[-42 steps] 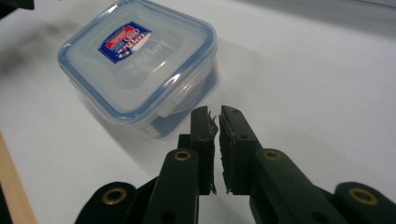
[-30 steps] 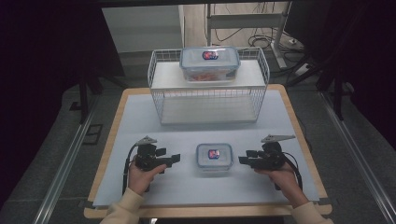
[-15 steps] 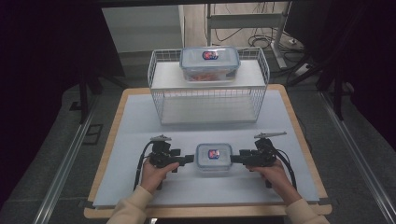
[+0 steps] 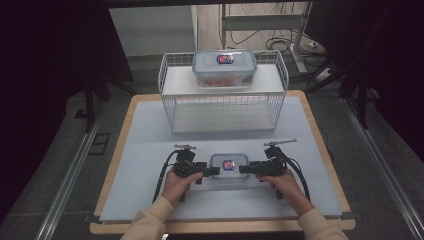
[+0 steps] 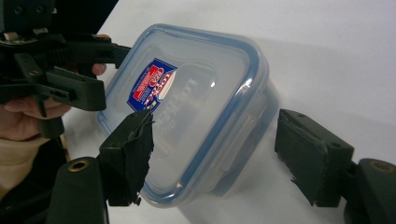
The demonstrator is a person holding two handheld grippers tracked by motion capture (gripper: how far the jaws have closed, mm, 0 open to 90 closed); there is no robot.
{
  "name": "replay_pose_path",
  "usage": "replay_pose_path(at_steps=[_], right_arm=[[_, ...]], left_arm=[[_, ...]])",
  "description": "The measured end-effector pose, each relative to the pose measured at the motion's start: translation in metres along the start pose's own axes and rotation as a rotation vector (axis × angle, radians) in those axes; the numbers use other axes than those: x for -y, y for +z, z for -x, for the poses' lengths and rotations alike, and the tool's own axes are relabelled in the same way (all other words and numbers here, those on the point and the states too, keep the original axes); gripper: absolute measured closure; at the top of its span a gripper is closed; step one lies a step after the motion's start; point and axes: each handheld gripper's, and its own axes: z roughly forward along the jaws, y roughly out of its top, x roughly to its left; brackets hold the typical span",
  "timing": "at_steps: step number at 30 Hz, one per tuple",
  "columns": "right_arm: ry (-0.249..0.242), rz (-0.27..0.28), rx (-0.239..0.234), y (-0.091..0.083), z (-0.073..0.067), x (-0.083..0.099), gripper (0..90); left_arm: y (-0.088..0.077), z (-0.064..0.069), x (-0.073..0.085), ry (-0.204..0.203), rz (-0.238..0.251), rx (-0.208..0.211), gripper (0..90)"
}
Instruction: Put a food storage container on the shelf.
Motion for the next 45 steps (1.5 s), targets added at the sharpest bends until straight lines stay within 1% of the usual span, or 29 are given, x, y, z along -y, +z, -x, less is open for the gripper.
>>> replay_pose_path(at_steps=[2, 3, 4, 7, 9, 10, 13, 15, 17, 18, 19, 21, 23, 26, 28, 29, 31, 32, 34, 40, 45], right_arm=[[0.014, -0.007, -0.017, 0.002, 0.001, 0.0, 28.1], [0.02, -0.008, -0.027, 0.003, 0.001, 0.0, 30.5], [0.025, -0.011, -0.04, 0.003, 0.0, 0.001, 31.4], [0.011, -0.008, -0.037, 0.001, -0.001, 0.001, 36.3], [0.014, -0.001, -0.043, -0.001, -0.001, 0.002, 38.7], [0.015, 0.003, -0.044, -0.002, -0.001, 0.003, 39.7], [0.01, 0.016, -0.052, -0.004, -0.001, 0.004, 43.3], [0.006, 0.021, -0.055, -0.007, -0.002, 0.006, 45.2], [-0.006, 0.031, -0.051, -0.008, -0.003, 0.007, 47.0], [-0.014, 0.035, -0.051, -0.009, -0.004, 0.008, 48.0], [-0.017, 0.038, -0.054, -0.011, -0.005, 0.01, 49.1], [-0.038, 0.047, -0.062, -0.013, -0.006, 0.012, 50.8], [-0.051, 0.058, -0.067, -0.014, -0.007, 0.014, 51.5], [-0.059, 0.059, -0.067, -0.016, -0.01, 0.015, 51.8], [-0.063, 0.059, -0.065, -0.016, -0.011, 0.016, 52.0], [-0.065, 0.061, -0.062, -0.016, -0.011, 0.016, 52.1], [-0.067, 0.064, -0.059, -0.017, -0.012, 0.017, 52.2], [-0.066, 0.066, -0.054, -0.017, -0.013, 0.017, 52.2], [-0.08, 0.067, -0.048, -0.017, -0.014, 0.018, 52.2], [-0.084, 0.07, -0.046, -0.018, -0.015, 0.018, 52.1], [-0.1, 0.075, -0.035, -0.018, -0.017, 0.018, 52.0]], left_arm=[[0.002, -0.001, 0.0, -0.009, -0.005, 0.015, 22.6], [0.002, -0.002, 0.0, -0.008, -0.01, 0.023, 23.0], [0.003, -0.002, 0.001, -0.017, -0.011, 0.032, 24.1], [0.005, 0.0, 0.002, -0.02, -0.014, 0.046, 30.5], [0.004, 0.001, 0.002, -0.013, -0.015, 0.04, 31.5], [0.003, 0.001, 0.002, -0.006, -0.011, 0.038, 32.5], [-0.002, 0.003, 0.004, -0.001, 0.018, 0.03, 40.3], [-0.004, 0.004, 0.005, 0.006, 0.022, 0.029, 42.4], [-0.006, 0.007, 0.008, 0.015, 0.035, 0.024, 44.0], [-0.007, 0.008, 0.01, 0.025, 0.041, 0.023, 44.9], [-0.008, 0.009, 0.012, 0.027, 0.051, 0.025, 46.2], [-0.011, 0.011, 0.016, 0.028, 0.066, 0.028, 48.7], [-0.013, 0.015, 0.019, 0.043, 0.076, 0.017, 49.7], [-0.013, 0.02, 0.022, 0.072, 0.084, -0.009, 49.9], [-0.014, 0.021, 0.023, 0.088, 0.084, -0.013, 50.0], [-0.014, 0.021, 0.023, 0.087, 0.084, -0.011, 50.1], [-0.015, 0.02, 0.023, 0.07, 0.086, 0.001, 50.9], [-0.016, 0.02, 0.024, 0.07, 0.085, 0.003, 51.3], [-0.015, 0.021, 0.024, 0.076, 0.089, -0.002, 51.4], [-0.016, 0.024, 0.024, 0.09, 0.091, -0.018, 51.5], [-0.017, 0.027, 0.023, 0.108, 0.091, -0.033, 51.5]])
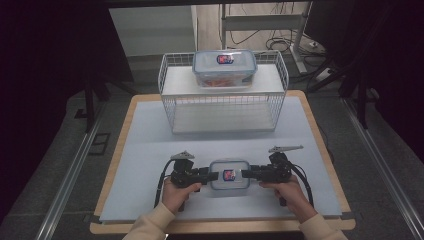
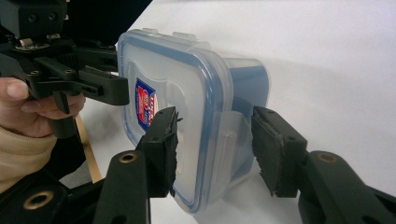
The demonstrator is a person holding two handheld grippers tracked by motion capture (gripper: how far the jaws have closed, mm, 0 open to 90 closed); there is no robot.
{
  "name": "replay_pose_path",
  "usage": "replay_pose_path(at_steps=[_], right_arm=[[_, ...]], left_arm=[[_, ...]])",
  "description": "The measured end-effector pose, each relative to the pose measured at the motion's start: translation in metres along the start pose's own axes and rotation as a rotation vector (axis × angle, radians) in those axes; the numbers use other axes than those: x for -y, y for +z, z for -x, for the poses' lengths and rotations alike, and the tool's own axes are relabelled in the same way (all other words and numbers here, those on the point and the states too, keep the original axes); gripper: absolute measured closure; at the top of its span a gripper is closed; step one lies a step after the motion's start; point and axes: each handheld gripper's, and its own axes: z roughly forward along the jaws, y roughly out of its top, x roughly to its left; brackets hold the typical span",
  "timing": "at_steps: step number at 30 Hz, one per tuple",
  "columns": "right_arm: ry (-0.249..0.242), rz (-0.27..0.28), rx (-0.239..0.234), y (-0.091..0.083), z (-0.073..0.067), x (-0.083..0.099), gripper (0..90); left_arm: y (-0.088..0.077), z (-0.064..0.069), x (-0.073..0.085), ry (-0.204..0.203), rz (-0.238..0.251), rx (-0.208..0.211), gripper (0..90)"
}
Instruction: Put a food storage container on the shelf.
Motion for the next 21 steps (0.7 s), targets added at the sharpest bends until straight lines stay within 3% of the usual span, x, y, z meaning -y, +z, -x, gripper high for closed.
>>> replay_pose_path(at_steps=[21], right_arm=[[-0.076, 0.04, 0.019, -0.009, -0.014, -0.01, 52.2]], left_arm=[[-0.01, 0.007, -0.009, 0.021, 0.041, 0.004, 51.5]])
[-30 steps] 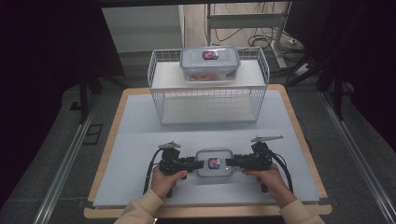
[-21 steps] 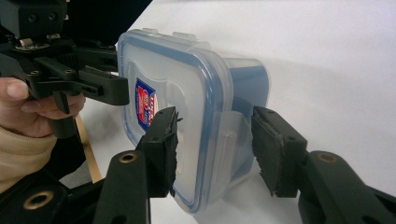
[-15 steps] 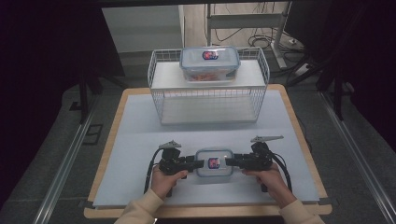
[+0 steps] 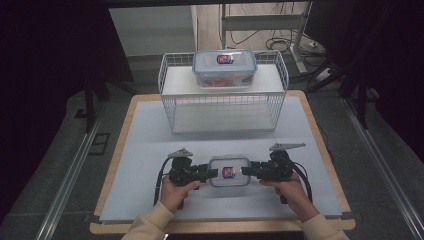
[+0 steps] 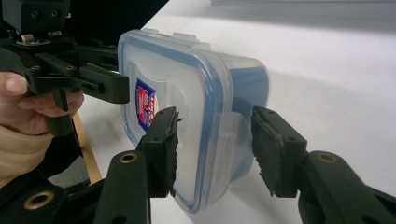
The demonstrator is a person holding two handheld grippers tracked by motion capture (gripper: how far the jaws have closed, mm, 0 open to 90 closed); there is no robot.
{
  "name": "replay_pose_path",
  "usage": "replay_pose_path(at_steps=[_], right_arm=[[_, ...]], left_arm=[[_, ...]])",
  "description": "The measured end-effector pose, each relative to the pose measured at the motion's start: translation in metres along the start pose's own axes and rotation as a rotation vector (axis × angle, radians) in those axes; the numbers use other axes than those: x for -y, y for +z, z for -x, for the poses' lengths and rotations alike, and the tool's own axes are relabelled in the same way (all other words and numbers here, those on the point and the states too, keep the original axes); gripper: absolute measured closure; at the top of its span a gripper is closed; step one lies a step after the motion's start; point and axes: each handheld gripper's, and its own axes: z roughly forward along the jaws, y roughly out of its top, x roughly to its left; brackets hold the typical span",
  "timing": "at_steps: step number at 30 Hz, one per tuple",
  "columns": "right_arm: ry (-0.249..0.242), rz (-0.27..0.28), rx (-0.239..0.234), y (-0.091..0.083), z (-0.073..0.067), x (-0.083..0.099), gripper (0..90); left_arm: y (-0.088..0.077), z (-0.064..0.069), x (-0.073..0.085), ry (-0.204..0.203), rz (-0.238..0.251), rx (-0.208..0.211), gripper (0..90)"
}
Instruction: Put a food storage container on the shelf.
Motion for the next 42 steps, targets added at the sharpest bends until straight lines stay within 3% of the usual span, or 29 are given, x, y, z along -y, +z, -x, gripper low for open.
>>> replay_pose_path(at_steps=[28, 42], right_arm=[[-0.026, 0.051, 0.003, -0.01, -0.008, -0.019, 52.6], [-0.066, 0.077, 0.006, -0.019, -0.018, -0.051, 52.6]], left_arm=[[-0.01, 0.006, -0.022, 0.014, 0.029, 0.006, 51.3], [-0.025, 0.012, -0.051, 0.041, 0.067, -0.003, 51.3]])
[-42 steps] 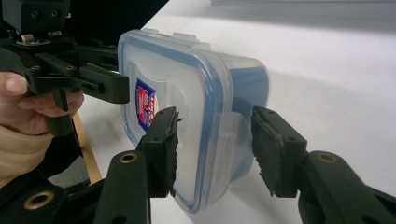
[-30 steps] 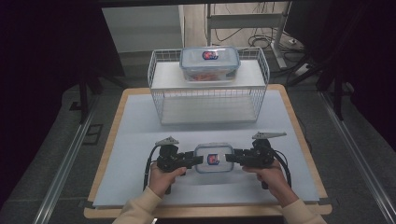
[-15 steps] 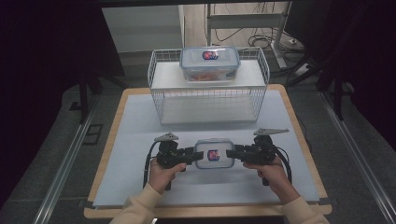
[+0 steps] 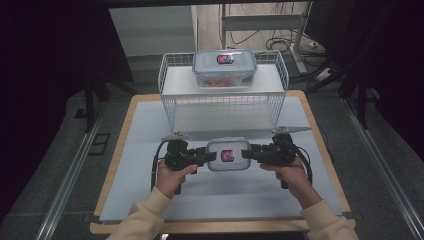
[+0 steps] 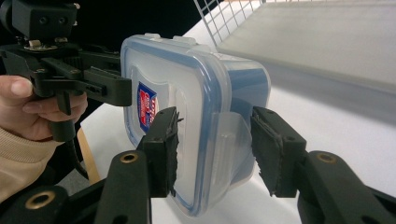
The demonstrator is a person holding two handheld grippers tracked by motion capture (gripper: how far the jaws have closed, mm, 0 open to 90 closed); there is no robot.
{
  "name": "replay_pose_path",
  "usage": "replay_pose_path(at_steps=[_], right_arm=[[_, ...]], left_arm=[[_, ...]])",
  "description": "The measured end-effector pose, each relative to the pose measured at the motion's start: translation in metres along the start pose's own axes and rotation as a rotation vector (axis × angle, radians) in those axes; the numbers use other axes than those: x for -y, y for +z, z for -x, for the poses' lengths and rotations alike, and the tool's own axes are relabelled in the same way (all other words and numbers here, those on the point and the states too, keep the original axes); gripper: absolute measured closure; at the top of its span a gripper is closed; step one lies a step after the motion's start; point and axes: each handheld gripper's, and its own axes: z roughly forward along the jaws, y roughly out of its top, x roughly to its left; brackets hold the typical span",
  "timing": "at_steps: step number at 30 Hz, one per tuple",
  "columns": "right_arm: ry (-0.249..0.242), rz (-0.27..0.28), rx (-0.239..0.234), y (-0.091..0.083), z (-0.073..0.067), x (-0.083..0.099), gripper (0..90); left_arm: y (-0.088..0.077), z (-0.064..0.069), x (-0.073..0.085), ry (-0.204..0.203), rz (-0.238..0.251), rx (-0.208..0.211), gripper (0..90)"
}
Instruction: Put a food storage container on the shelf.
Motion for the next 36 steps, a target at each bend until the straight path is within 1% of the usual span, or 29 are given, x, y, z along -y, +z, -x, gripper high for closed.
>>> replay_pose_path(at_steps=[2, 9, 17, 21, 26, 30, 32, 36], right_arm=[[-0.01, 0.002, 0.0, -0.001, -0.001, -0.005, 52.6], [-0.014, 0.012, -0.005, -0.003, -0.001, -0.019, 52.7], [-0.024, 0.036, -0.009, -0.009, -0.001, -0.036, 52.7], [-0.024, 0.042, -0.007, -0.012, -0.001, -0.043, 52.7], [-0.025, 0.056, -0.005, -0.014, 0.001, -0.052, 52.7], [-0.024, 0.057, -0.004, -0.015, 0.003, -0.059, 52.7], [-0.023, 0.056, -0.003, -0.015, 0.004, -0.062, 52.7], [-0.031, 0.06, -0.004, -0.015, 0.004, -0.069, 52.7]], left_arm=[[-0.001, 0.001, -0.004, 0.003, 0.006, -0.001, 51.3], [-0.005, 0.002, -0.017, 0.007, 0.017, 0.0, 51.4], [-0.009, 0.005, -0.037, 0.035, 0.03, -0.005, 51.5], [-0.009, 0.007, -0.045, 0.038, 0.035, -0.004, 51.5], [-0.009, 0.006, -0.055, 0.042, 0.039, -0.003, 51.4], [-0.008, 0.005, -0.062, 0.043, 0.036, -0.002, 51.4], [-0.008, 0.004, -0.066, 0.051, 0.035, -0.003, 51.5], [-0.01, 0.004, -0.073, 0.055, 0.042, -0.004, 51.4]])
